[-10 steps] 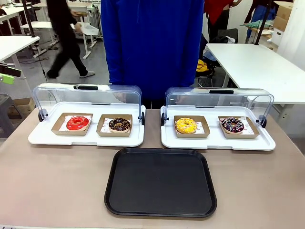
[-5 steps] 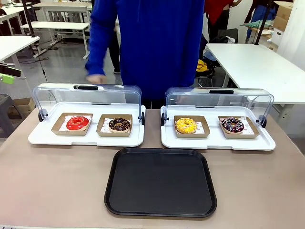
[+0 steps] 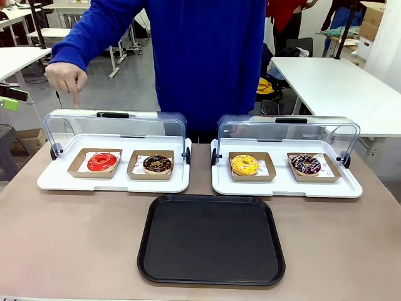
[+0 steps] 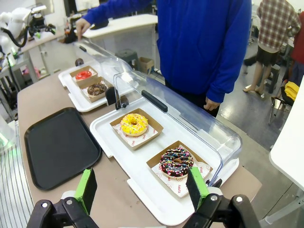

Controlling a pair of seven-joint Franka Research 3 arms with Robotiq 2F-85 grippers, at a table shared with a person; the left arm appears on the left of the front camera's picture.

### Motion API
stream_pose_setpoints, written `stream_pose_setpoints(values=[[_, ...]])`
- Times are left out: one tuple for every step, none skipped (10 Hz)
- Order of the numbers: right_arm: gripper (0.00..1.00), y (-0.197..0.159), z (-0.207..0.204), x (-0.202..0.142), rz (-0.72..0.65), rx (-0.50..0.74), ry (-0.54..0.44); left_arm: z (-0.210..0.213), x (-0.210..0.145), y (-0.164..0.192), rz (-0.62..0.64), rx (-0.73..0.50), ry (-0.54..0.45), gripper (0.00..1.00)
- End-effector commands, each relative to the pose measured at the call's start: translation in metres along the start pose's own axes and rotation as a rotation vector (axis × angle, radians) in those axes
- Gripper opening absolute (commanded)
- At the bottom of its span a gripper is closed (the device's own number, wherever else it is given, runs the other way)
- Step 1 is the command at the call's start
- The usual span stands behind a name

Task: Move the first donut from the left to the tray.
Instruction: Pick up the Paper togo box containing the Donut indicated by the person and place it on the Handle tray.

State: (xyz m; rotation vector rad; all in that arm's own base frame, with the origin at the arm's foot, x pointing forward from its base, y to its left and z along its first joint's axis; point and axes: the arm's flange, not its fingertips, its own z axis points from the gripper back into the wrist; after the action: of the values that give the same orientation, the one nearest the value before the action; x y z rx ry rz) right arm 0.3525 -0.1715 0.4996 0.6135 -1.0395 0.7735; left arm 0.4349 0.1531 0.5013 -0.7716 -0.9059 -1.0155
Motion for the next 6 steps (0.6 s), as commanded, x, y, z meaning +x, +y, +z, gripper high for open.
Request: stream_pose_setpoints(values=[[1.0, -0.0032, -0.0008, 0.0025, 0.029, -0.003, -0.027, 0.0008, 0.0005, 0.0001, -0.013, -0.007, -0.008, 1.0], [1.0, -0.0032, -0.0008, 0.0025, 0.029, -0.003, -0.027, 0.0008, 0.0005, 0.0001, -0.013, -0.007, -0.008, 1.0], [1.0, -0.0032, -0.0008, 0.0025, 0.029, -0.003, -0.027, 0.0008, 0.0005, 0.0001, -0.013, -0.007, -0.008, 1.0], [1.0, -0.0032, -0.0008, 0.0025, 0.029, -0.003, -0.027, 0.0008, 0.0005, 0.0001, -0.013, -0.007, -0.008, 1.0], [1.0, -0.0032, -0.0008, 0.0025, 0.029, -0.003, -0.027, 0.0008, 0.0005, 0.0001, -0.013, -0.007, -0.008, 1.0], [1.0, -0.0032, -0.0008, 0.0025, 0.029, -0.003, -0.027, 0.0008, 0.0005, 0.0001, -0.013, -0.007, -0.008, 1.0]])
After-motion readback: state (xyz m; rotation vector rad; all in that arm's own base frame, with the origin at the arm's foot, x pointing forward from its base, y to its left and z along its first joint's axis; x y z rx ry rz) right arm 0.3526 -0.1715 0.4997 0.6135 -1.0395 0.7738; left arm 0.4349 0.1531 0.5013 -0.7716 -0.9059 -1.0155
